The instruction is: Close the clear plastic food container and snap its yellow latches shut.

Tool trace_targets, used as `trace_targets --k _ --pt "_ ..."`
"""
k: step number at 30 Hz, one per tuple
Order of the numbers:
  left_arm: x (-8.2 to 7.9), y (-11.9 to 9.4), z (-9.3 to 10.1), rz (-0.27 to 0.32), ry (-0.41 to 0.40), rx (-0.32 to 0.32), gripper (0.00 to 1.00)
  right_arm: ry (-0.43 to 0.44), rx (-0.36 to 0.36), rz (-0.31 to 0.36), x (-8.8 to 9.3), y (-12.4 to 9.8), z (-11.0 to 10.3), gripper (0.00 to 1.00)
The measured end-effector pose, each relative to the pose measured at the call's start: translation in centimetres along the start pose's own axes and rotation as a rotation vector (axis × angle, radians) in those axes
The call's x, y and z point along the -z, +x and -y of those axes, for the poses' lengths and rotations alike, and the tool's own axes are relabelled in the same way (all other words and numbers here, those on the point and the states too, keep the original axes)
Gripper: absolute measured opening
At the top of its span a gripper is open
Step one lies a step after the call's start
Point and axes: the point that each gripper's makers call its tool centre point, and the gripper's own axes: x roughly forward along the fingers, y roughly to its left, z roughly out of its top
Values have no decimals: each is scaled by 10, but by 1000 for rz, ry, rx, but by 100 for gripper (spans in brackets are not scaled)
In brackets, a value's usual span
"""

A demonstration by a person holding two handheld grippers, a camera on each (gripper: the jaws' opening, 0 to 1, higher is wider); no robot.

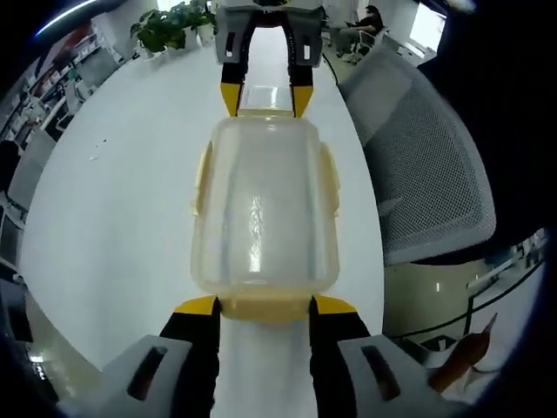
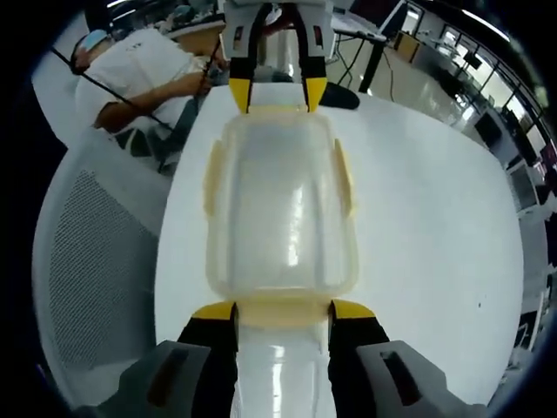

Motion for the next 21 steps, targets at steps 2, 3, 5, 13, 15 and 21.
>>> trace_targets --k 2,3,5,13,15,21 --pt "-1 0 -1 1 -3 -3 39 3 -2 3 1 -1 2 39" --pt "-2 0 0 1 -6 -2 39 1 -3 3 2 -1 3 39" --pt "-4 0 0 4 -10 -2 39 -1 -7 0 3 -1 3 39" --pt "-15 -1 3 16 -42 8 39 -25 -4 -5 14 -5 4 39" --pt "-18 1 3 17 -39 6 39 -18 -10 1 16 -7 3 39" --pt "-28 6 3 12 -55 5 39 -24 -17 15 26 -11 4 39"
